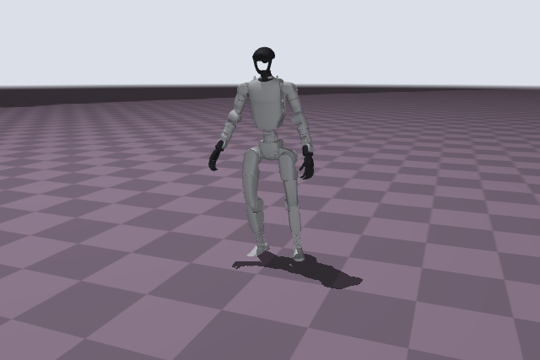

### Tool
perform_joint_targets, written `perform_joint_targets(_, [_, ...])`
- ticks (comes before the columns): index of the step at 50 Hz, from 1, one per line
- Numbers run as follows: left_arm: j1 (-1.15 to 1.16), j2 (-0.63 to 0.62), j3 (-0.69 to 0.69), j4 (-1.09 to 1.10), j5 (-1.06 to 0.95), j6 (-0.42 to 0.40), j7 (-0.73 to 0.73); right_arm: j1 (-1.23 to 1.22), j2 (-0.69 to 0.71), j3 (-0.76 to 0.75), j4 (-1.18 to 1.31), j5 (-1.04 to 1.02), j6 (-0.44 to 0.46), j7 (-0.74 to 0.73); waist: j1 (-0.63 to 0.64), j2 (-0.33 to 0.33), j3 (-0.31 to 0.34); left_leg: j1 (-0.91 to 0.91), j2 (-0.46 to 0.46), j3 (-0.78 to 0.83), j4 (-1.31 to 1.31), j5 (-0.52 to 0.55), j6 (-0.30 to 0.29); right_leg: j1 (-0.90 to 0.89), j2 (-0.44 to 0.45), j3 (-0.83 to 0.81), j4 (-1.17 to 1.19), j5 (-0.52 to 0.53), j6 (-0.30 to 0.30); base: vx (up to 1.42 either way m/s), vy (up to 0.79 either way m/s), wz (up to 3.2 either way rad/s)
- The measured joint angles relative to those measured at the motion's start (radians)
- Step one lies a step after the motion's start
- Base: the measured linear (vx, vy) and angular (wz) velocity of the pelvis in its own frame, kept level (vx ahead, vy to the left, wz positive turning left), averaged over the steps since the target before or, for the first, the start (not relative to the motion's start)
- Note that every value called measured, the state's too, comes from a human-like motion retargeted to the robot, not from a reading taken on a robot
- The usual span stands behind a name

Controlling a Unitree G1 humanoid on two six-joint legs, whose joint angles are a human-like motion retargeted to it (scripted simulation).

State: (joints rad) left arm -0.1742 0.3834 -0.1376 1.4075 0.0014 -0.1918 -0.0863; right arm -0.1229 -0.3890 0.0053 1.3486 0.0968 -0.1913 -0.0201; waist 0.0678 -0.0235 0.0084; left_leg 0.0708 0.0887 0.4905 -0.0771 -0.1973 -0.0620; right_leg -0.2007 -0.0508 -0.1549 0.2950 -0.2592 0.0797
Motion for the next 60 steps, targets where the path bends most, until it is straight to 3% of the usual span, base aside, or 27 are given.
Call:
perform_joint_targets(4, [-0.002,-0.028,-0.024,-0.023,-0.003,0.000,-0.017,0.010,-0.036,0.000,0.006,-0.021,0.011,0.019,0.056,-0.001,0.002,-0.004,-0.081,0.001,0.009,-0.005,0.031,0.047,-0.032,0.041,-0.149,0.099,-0.027,-0.03,0.24,-0.26])
perform_joint_targets(10, [0.002,-0.104,-0.059,-0.050,0.034,-0.006,-0.079,-0.014,-0.106,-0.003,0.033,-0.067,0.028,0.071,0.109,0.021,0.034,-0.016,-0.132,-0.149,0.047,-0.041,0.068,0.101,-0.137,0.084,-0.240,0.177,0.078,-0.02,0.22,-0.05])
perform_joint_targets(16, [0.037,-0.095,-0.097,-0.049,0.037,-0.046,-0.093,-0.056,-0.096,-0.020,-0.001,-0.034,0.013,0.048,0.099,-0.028,0.040,-0.002,-0.024,-0.051,0.073,-0.092,0.076,0.116,-0.225,0.090,-0.284,0.195,0.113,-0.01,0.18,-0.04])
perform_joint_targets(24, [0.016,-0.054,-0.041,0.003,0.080,-0.069,0.025,-0.019,-0.050,0.010,-0.053,0.011,-0.014,0.036,0.096,-0.102,0.041,-0.004,0.125,-0.087,0.132,-0.063,0.071,0.132,-0.343,0.075,-0.309,0.212,0.139,0.00,0.28,0.15])
perform_joint_targets(32, [0.022,-0.055,-0.034,-0.014,0.003,-0.118,0.056,0.000,-0.049,0.038,-0.042,-0.024,-0.041,0.023,0.088,-0.051,0.037,-0.006,0.198,-0.195,0.063,-0.033,0.063,0.121,-0.375,0.084,-0.318,0.249,0.138,-0.04,0.49,-0.03])
perform_joint_targets(33, [0.023,-0.058,-0.045,-0.016,0.023,-0.123,0.056,0.000,-0.051,0.036,-0.036,-0.022,-0.044,0.024,0.080,-0.040,0.038,-0.002,0.200,-0.199,0.049,-0.018,0.064,0.121,-0.377,0.082,-0.314,0.256,0.136,-0.06,0.61,0.10])
perform_joint_targets(35, [0.024,-0.066,-0.047,-0.002,0.257,-0.117,0.115,-0.001,-0.053,0.058,-0.029,0.103,-0.078,0.045,0.056,-0.024,0.038,0.012,0.195,-0.206,0.007,0.027,0.071,0.121,-0.391,0.080,-0.306,0.279,0.139,-0.06,0.63,0.14])
perform_joint_targets(37, [0.014,-0.076,-0.091,-0.005,0.101,-0.134,0.085,-0.005,-0.047,0.018,-0.004,-0.016,-0.042,0.007,0.041,-0.016,0.048,0.008,0.193,-0.211,0.031,0.024,0.032,0.124,-0.409,0.072,-0.297,0.312,0.134,-0.07,0.64,0.09])
perform_joint_targets(41, [-0.025,-0.075,-0.146,0.023,0.029,-0.104,0.071,0.008,-0.001,-0.014,0.000,-0.023,0.001,-0.024,0.035,-0.023,0.064,0.032,0.144,-0.190,0.036,0.002,-0.067,0.117,-0.448,0.000,-0.248,0.346,0.124,-0.03,0.59,-0.14])
perform_joint_targets(47, [-0.069,-0.054,-0.093,0.012,0.026,-0.052,0.100,0.048,0.054,0.007,-0.067,0.075,-0.017,-0.032,0.023,0.023,0.060,0.058,0.119,-0.167,0.007,0.009,-0.058,0.058,-0.366,-0.129,0.039,0.123,0.049,-0.03,0.45,-0.11])
perform_joint_targets(53, [-0.079,-0.053,-0.041,-0.026,0.002,-0.034,0.116,0.046,0.066,0.033,-0.038,0.093,-0.041,-0.044,-0.013,0.022,0.036,0.029,0.079,-0.177,0.024,-0.010,-0.039,-0.002,-0.145,-0.076,0.208,-0.133,0.021,-0.04,0.23,0.09])
perform_joint_targets(55, [-0.080,-0.057,-0.043,-0.036,0.007,-0.030,0.090,0.050,0.064,0.040,-0.028,0.096,-0.040,-0.022,-0.015,0.006,0.024,0.022,0.041,-0.180,0.023,-0.009,-0.023,0.016,-0.061,-0.029,0.117,-0.112,0.019,-0.02,0.17,0.10])
perform_joint_targets(57, [-0.078,-0.064,-0.055,-0.052,0.008,-0.028,0.061,0.058,0.055,0.042,-0.025,0.107,-0.032,0.002,-0.005,-0.009,0.014,0.017,-0.007,-0.183,0.022,-0.008,0.003,0.051,-0.020,0.032,-0.018,-0.013,-0.003,-0.03,0.18,0.07])
perform_joint_targets(60, [-0.081,-0.088,-0.082,-0.068,0.021,-0.029,0.020,0.073,0.030,0.024,-0.020,0.137,-0.024,0.038,0.035,-0.005,0.005,0.004,-0.063,-0.198,0.026,-0.005,0.044,0.079,-0.039,0.080,-0.129,0.096,-0.026,-0.04,0.20,0.02])
